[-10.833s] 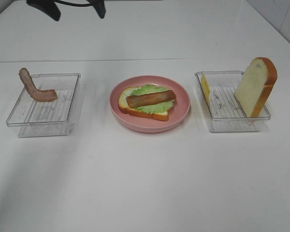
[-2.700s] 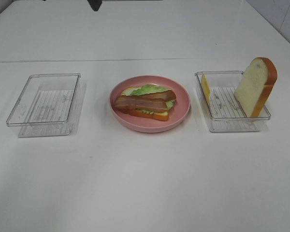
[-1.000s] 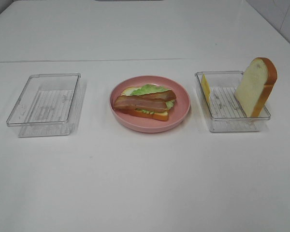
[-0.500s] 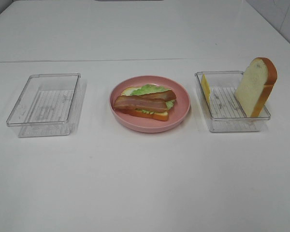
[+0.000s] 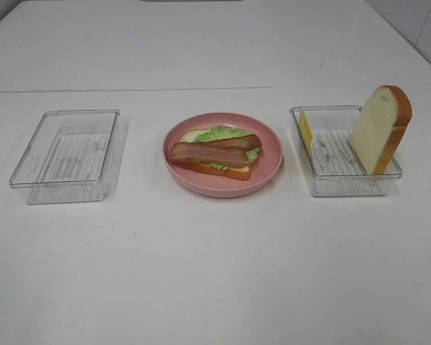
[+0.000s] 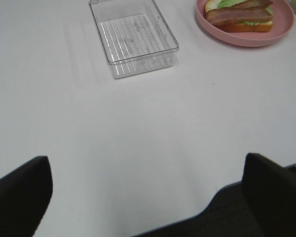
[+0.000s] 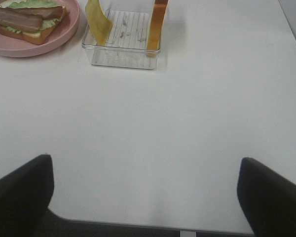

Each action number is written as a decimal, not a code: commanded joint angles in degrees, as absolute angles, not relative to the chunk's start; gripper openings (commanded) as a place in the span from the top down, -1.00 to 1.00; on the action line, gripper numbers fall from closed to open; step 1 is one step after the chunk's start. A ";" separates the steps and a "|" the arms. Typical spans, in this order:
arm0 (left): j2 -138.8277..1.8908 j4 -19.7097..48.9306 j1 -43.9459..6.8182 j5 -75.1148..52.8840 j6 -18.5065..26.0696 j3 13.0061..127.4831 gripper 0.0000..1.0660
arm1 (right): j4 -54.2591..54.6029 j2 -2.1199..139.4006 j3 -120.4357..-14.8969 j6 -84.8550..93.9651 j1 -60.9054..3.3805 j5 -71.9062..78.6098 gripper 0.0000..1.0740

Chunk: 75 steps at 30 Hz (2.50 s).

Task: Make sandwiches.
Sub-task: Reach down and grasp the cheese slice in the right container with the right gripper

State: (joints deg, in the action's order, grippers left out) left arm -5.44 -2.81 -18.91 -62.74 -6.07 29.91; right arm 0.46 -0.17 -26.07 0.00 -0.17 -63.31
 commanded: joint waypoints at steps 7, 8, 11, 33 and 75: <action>-4.93 -2.23 -18.79 -61.65 -5.84 29.68 -0.81 | 0.40 -2.18 -26.18 0.00 0.06 -63.25 -0.84; -4.93 -2.23 -18.79 -61.65 -5.84 29.68 -0.81 | 0.40 -2.18 -26.18 0.00 0.06 -63.25 -0.84; -4.93 -2.23 -18.79 -61.65 -5.84 29.68 -0.81 | 0.40 -2.18 -26.18 0.00 0.06 -63.25 -0.84; -3.72 -2.35 0.06 -61.65 -5.84 29.68 -0.81 | 0.40 -2.18 -26.18 0.00 0.06 -63.25 -0.84; 1.38 -2.64 0.06 -61.59 -5.84 29.68 -0.81 | 0.00 9.45 -27.62 -1.72 0.06 -46.35 -0.84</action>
